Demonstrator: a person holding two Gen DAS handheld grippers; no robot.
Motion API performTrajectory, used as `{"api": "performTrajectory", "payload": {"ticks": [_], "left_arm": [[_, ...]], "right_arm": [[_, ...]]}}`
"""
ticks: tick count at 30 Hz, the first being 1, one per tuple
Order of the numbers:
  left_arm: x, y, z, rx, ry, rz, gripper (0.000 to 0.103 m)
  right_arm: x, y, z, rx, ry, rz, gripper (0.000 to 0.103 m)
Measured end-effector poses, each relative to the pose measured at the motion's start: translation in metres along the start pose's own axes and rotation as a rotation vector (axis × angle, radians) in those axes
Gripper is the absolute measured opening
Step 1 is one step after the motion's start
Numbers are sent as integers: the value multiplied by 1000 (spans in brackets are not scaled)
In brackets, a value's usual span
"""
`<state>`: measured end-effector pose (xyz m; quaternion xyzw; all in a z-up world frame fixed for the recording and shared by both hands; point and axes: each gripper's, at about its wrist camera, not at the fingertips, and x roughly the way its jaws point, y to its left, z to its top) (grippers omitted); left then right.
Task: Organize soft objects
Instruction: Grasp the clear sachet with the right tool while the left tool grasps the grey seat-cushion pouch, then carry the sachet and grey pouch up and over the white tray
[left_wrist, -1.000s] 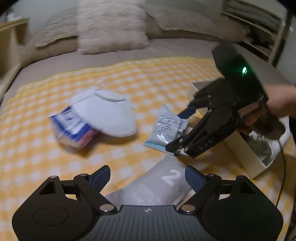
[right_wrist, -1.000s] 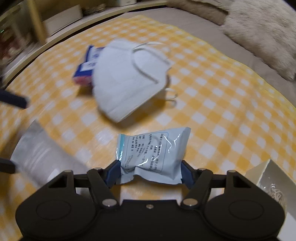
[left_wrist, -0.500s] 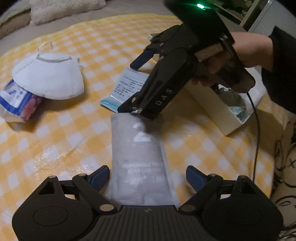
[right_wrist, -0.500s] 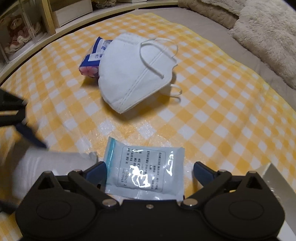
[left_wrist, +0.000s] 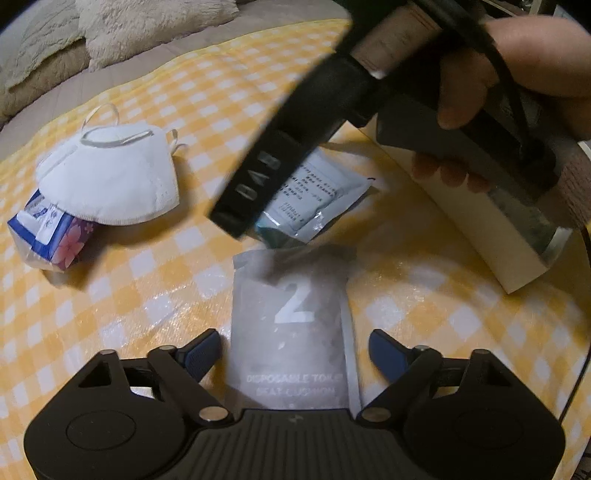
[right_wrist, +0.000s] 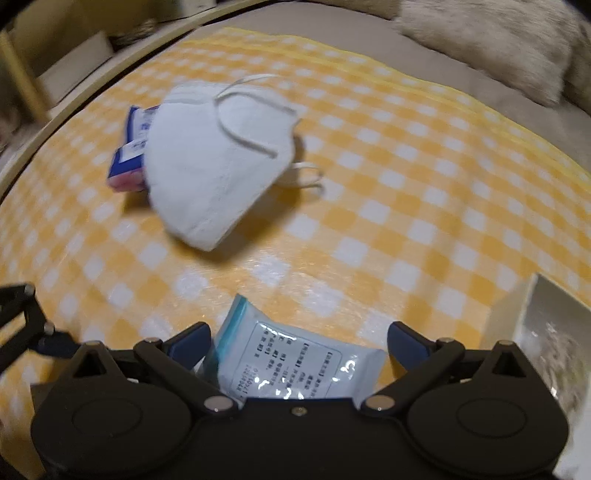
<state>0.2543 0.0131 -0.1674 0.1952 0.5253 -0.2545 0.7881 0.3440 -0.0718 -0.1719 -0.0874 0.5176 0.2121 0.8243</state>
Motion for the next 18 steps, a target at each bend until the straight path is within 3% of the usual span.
{"api": "performTrajectory", "payload": {"ticks": [2,5,11,18], "left_arm": [[-2,-1,0,1,2,-8,68],[-10,5,-2,-18,7,-29,58],[-25,18,-16,-57,19,-37,55],[-37,49,-32,-153,7,24,55]], "right_arm": [[-1,-4,0,89,9,-18,103],[-5,-7,1,150,1,-24,103],[-7,-8,-2,211,-3,-57,103],[-2,3,-4,233,-4,-95,103]]}}
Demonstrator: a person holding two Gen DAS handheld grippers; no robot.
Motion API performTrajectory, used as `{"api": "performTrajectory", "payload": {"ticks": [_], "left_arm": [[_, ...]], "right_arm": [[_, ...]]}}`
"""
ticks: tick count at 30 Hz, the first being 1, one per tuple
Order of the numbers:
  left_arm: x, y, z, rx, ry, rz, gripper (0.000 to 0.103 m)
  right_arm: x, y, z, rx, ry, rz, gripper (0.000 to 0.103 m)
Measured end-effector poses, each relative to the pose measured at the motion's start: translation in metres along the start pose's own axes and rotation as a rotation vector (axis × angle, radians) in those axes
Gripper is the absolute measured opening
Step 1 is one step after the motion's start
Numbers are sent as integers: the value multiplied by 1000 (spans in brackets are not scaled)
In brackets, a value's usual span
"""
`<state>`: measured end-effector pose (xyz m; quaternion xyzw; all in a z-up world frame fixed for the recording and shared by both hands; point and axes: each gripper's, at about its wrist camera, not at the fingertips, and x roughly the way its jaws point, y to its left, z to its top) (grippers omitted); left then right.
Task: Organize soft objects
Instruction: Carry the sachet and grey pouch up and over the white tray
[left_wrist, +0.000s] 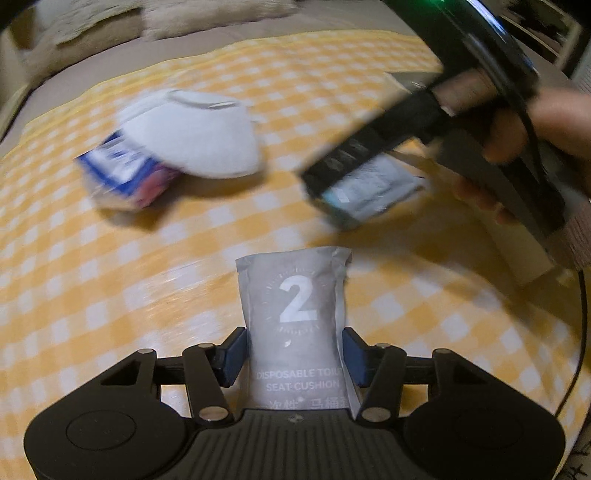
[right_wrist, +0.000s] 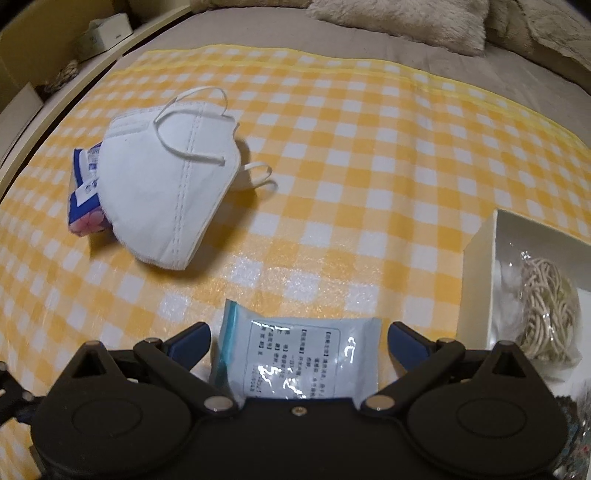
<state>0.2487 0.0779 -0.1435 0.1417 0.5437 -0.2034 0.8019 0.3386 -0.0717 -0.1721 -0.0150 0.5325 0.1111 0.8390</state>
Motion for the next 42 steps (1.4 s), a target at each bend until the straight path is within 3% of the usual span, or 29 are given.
{"api": "performTrajectory", "payload": {"ticks": [5,7,8,14,32,42], "left_arm": [[-6,20,-5,-105,-30,25,54],[-9,25,-5,-136,-45,29,54],[-11,26,-6,-148,-54,32,54],[-32,35,-6,-251,-125,46,54],[-105,30,-17,-392,-318,130,54],[-140,18,-19,-405,-422,163,54]], "right_arm": [[6,13,-8,-79,-8,-62,102],[4,15,-9,-89,-17,-58,93],[2,14,-9,-100,-20,-39,83],[-11,20,-13,-159,-38,30,75],[-111,14,-22,-137,-271,103,75],[-165,1,-41,-133,-380,102,76]]}}
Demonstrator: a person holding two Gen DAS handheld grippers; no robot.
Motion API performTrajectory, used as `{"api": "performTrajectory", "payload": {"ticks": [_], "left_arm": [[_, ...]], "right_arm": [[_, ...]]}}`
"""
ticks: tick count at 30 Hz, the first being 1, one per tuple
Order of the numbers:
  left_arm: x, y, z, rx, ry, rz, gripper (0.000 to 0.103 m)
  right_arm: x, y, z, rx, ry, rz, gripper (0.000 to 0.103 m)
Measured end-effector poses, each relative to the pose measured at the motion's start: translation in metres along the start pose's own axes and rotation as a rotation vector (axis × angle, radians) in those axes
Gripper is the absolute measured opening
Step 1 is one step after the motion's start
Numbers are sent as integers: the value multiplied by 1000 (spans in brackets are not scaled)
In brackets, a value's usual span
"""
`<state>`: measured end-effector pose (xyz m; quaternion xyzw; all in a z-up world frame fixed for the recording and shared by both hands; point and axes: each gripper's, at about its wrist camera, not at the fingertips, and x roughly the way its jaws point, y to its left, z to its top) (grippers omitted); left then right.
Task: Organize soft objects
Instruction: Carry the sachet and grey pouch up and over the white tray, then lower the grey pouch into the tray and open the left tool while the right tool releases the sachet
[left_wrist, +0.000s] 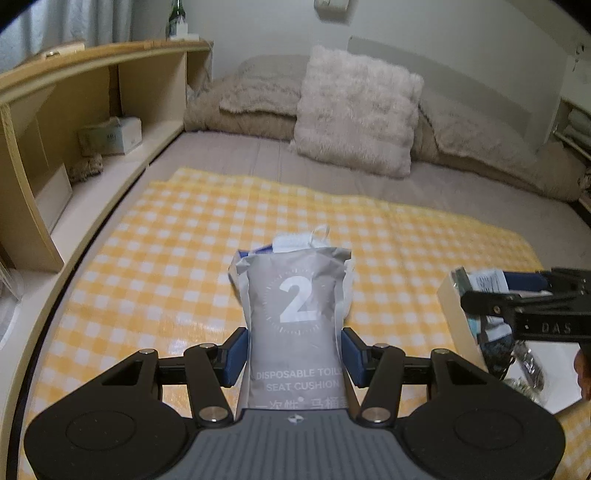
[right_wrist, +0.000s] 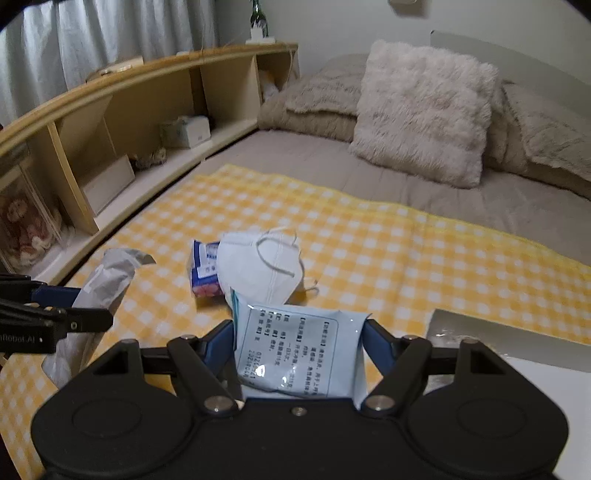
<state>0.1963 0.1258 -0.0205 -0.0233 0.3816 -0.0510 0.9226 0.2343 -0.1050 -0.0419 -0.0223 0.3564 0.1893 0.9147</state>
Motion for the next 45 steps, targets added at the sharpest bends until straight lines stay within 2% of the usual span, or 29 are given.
{"api": "performTrajectory", "payload": {"ticks": [12,19,36,45], "left_arm": [[-10,-33,6,20,-54,-18,54],[-8,-61,11,20,-80,-55,54],[10,-146,23,19,-128,-222,54],[26,-205,13,3,-104,-363,54]], "right_arm": [[-56,-28,-8,17,-92,-25,76],[-84,-51,-15,33,-127,-63,76],[-151,-141,-52,156,-177,-219,76],[-171,-186,-80,207,-131,-292,77]]}}
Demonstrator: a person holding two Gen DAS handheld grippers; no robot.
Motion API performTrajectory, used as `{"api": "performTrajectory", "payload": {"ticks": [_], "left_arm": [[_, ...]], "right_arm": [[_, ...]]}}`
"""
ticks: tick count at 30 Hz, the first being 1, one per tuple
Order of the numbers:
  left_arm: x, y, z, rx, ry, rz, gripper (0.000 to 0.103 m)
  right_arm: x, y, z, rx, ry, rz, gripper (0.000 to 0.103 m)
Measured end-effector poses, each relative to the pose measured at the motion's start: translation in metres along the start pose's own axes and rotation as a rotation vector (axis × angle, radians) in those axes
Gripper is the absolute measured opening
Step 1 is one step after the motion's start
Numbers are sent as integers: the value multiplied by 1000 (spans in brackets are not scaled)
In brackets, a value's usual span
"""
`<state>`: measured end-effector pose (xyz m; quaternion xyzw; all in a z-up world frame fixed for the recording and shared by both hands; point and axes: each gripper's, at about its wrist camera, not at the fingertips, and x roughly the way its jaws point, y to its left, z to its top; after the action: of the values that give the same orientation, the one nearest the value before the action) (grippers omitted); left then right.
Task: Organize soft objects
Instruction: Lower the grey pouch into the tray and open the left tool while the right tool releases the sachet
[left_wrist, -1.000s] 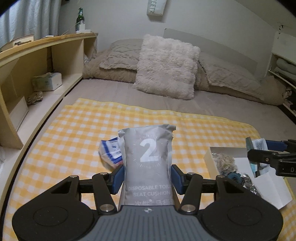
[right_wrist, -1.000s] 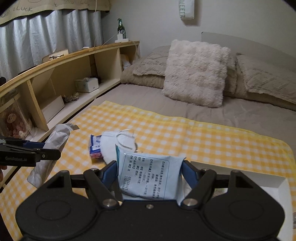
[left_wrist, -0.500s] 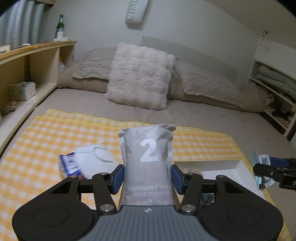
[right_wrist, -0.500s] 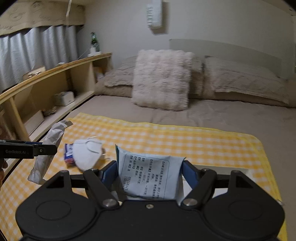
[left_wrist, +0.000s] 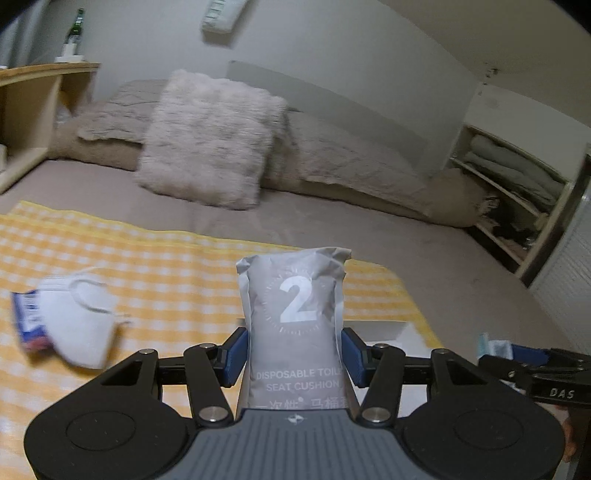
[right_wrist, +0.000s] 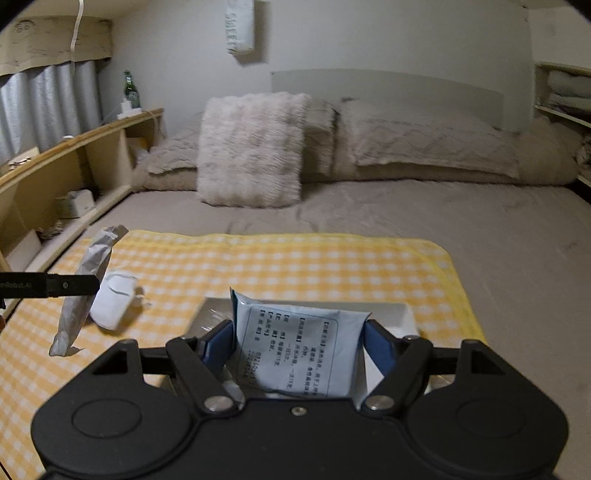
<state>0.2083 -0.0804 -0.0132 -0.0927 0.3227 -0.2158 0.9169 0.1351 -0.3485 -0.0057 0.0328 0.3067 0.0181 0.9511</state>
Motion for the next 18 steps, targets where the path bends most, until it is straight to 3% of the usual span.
{"api": "performTrajectory", "payload": {"ticks": [12,18], "left_arm": [[75,-68,-32,-223,89,-285,54],[123,-82,-61,-347,170,-348,54]], "right_arm": [[-11,-61,-14,90,18,-61,77],[-11,-86,-19,124,27,-76,77]]}}
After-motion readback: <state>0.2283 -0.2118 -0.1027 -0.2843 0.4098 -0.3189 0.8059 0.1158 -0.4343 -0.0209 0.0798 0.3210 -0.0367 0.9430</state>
